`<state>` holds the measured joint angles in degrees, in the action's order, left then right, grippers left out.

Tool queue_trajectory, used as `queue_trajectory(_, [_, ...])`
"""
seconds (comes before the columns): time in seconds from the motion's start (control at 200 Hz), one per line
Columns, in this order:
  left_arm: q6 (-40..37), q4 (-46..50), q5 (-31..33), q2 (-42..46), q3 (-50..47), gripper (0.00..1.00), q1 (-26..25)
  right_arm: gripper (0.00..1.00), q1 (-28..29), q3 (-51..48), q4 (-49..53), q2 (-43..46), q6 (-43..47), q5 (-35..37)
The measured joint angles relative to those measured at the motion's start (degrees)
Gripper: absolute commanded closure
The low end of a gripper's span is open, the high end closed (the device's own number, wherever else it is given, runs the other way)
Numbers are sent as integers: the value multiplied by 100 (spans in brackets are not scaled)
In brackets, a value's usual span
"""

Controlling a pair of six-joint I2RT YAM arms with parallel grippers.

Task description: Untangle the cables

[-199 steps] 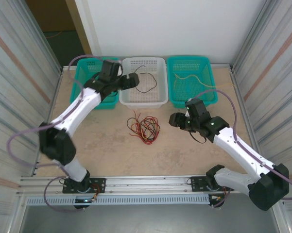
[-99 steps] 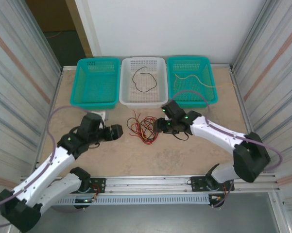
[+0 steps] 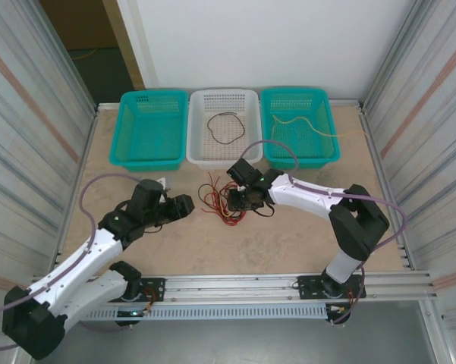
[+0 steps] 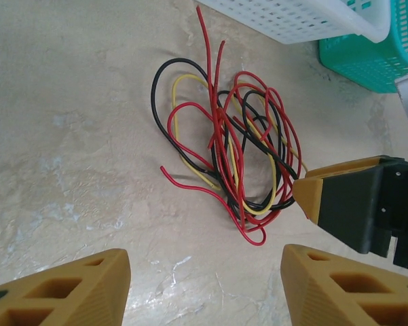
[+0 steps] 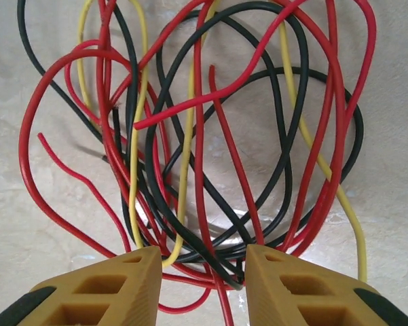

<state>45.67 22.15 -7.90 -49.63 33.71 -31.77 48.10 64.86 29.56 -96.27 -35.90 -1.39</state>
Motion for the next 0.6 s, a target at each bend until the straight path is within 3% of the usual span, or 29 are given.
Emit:
queue_trajectory(0.11, [105,-2,26,-35,-2,42,-2,53,339,297,116,-24,83,315])
queue_trajectory(0.205, [214,-9,107,166,-76,42,-2,53,656,501,103,-24,173,525])
queue_trajectory(0.456, [393,146,267,702,-260,42,-2,69,846,927,87,-691,264,431])
queue_trajectory(0.601, [417,358,350,1010,-278,40,-2,86,848,1106,96,-1137,354,306])
